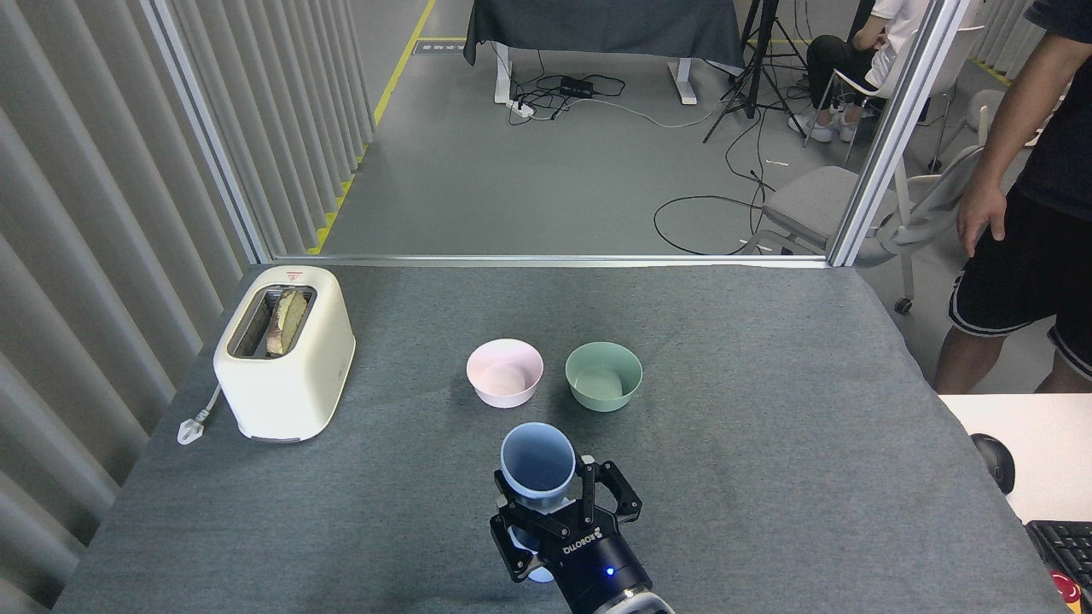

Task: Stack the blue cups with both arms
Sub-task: 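Lower the held cup into the first light-blue cup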

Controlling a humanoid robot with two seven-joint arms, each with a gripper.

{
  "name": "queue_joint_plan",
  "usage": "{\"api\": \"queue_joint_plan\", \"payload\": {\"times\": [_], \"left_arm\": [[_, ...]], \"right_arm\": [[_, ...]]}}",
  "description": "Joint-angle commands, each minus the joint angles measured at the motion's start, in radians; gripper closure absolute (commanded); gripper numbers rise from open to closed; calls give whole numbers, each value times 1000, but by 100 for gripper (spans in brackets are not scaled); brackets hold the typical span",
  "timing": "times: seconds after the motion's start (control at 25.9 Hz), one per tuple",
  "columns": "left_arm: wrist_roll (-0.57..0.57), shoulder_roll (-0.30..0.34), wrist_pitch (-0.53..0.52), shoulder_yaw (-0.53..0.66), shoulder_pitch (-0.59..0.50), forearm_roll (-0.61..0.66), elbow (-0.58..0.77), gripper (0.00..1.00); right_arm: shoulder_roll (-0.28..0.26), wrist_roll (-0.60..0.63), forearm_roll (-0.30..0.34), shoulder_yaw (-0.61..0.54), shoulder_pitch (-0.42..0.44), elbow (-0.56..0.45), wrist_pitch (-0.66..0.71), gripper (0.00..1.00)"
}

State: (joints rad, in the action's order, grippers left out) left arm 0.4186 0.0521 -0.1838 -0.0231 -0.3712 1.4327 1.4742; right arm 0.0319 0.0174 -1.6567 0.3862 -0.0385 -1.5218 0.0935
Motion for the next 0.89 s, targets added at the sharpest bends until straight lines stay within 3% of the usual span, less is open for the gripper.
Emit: {"api": "queue_joint_plan", "payload": {"times": [0.0, 0.66, 0.85], "left_arm": [[0, 0, 0, 0, 0, 0, -3, 0], [0, 0, 0, 2, 0, 0, -3, 0], [0, 0, 0, 2, 1, 0, -5, 0]], "right_arm": [[-1, -1, 0, -3, 0, 15, 0, 35], [-4, 6, 6, -7, 48, 23, 0, 33], [-7, 24, 11, -21, 46, 98, 0, 30]]}}
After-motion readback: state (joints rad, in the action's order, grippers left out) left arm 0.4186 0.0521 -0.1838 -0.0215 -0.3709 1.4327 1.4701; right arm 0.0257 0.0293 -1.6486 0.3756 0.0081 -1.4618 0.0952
